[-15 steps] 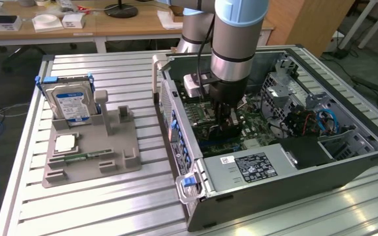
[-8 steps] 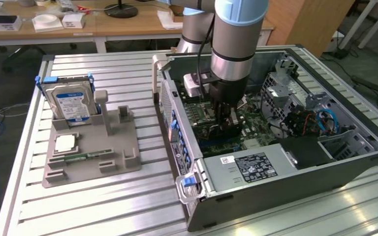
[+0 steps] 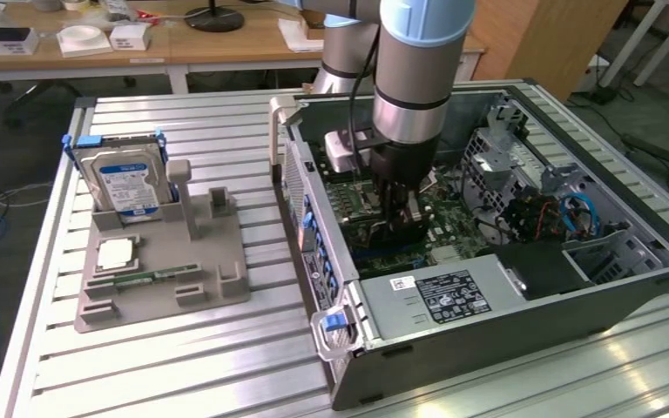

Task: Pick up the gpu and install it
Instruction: 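Insert the gpu into the slot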

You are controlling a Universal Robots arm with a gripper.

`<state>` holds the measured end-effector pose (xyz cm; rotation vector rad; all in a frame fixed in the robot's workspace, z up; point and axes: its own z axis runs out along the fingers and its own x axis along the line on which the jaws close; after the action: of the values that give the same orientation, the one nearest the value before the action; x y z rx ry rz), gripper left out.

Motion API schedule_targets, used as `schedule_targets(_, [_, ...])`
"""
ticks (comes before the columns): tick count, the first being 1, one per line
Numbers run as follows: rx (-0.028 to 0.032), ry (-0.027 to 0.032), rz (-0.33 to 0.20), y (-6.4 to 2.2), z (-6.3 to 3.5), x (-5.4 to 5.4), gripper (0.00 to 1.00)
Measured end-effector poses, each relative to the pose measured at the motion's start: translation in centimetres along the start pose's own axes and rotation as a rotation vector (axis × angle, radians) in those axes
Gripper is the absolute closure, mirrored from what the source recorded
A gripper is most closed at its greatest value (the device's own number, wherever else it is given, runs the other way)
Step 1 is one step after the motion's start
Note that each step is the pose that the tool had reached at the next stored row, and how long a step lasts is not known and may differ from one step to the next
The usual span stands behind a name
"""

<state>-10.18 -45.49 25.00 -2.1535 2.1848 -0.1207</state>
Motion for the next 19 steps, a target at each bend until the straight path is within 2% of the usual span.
schedule_targets(14, [0.0000, 0.0001, 0.000, 0.06, 0.32, 0.00, 0.74])
schedule_targets(19, [-0.0001, 0.0002, 0.000, 0.22, 0.72, 0.01, 0.74])
